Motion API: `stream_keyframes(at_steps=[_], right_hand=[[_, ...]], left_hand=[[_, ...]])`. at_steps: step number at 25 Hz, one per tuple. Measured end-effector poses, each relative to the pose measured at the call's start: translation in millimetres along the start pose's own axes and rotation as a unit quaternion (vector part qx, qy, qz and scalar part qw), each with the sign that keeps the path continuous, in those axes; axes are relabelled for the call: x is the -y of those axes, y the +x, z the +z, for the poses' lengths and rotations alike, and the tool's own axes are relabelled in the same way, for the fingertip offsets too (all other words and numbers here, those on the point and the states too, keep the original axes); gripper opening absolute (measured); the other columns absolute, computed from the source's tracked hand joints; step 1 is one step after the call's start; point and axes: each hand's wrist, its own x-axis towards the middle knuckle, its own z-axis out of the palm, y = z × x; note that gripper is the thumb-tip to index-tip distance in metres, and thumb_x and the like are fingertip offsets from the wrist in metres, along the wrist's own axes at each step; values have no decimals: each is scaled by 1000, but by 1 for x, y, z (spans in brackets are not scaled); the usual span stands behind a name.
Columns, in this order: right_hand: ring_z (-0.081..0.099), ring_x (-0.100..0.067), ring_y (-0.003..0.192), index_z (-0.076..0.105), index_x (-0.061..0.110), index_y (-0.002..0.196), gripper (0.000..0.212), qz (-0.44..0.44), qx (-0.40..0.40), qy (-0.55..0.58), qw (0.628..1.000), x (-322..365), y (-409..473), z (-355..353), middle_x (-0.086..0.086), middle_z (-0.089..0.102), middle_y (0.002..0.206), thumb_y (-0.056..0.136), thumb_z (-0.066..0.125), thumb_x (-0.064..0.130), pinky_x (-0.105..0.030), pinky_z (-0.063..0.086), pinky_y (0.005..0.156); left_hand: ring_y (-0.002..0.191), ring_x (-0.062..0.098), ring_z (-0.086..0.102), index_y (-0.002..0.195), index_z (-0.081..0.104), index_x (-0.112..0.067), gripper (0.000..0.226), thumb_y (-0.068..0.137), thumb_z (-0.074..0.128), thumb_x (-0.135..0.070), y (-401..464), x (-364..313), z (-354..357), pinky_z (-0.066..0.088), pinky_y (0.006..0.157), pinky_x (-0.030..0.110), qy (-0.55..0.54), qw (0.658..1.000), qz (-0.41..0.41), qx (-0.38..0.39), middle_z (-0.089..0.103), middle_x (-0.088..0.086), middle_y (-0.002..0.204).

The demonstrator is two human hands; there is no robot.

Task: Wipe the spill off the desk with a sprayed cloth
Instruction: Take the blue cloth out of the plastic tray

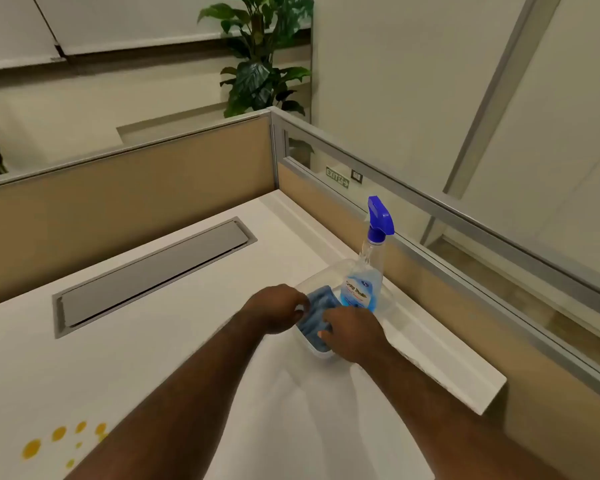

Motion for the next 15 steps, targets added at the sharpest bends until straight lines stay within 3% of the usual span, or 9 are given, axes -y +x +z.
stream_keyframes(at_steps=[5,7,9,12,15], right_hand=[[53,-24,120,46,9,131,52,15,106,16,994,5,32,-8,-9,58,126,91,57,40,-39,42,103],[52,-25,121,44,9,133,53,24,133,43,990,8,41,-7,-9,56,128,90,61,35,-39,42,103],[50,-26,124,41,10,136,61,40,161,52,985,9,47,-2,-9,52,133,86,67,32,-40,42,106],[51,-27,123,41,12,135,73,55,163,73,982,11,52,1,-9,52,132,77,75,38,-44,45,104],[54,-26,120,44,10,132,69,51,134,72,987,11,52,1,-9,56,129,76,76,34,-41,46,102]], left_hand=[[105,28,59,121,65,-29,32,90,57,-27,34,-3,4,42,77,30,130,988,-16,77,62,8,115],[103,26,62,121,65,-24,33,90,57,-28,45,-4,2,45,80,31,174,976,-15,128,66,6,118],[101,25,64,120,66,-20,32,90,57,-28,54,-2,0,45,78,31,226,965,15,132,68,5,116],[95,25,63,115,68,-13,31,89,56,-25,62,-2,2,44,72,29,282,949,71,122,69,8,112],[96,29,65,108,67,-8,27,90,53,-23,65,-3,6,44,74,31,312,936,110,125,70,11,105]])
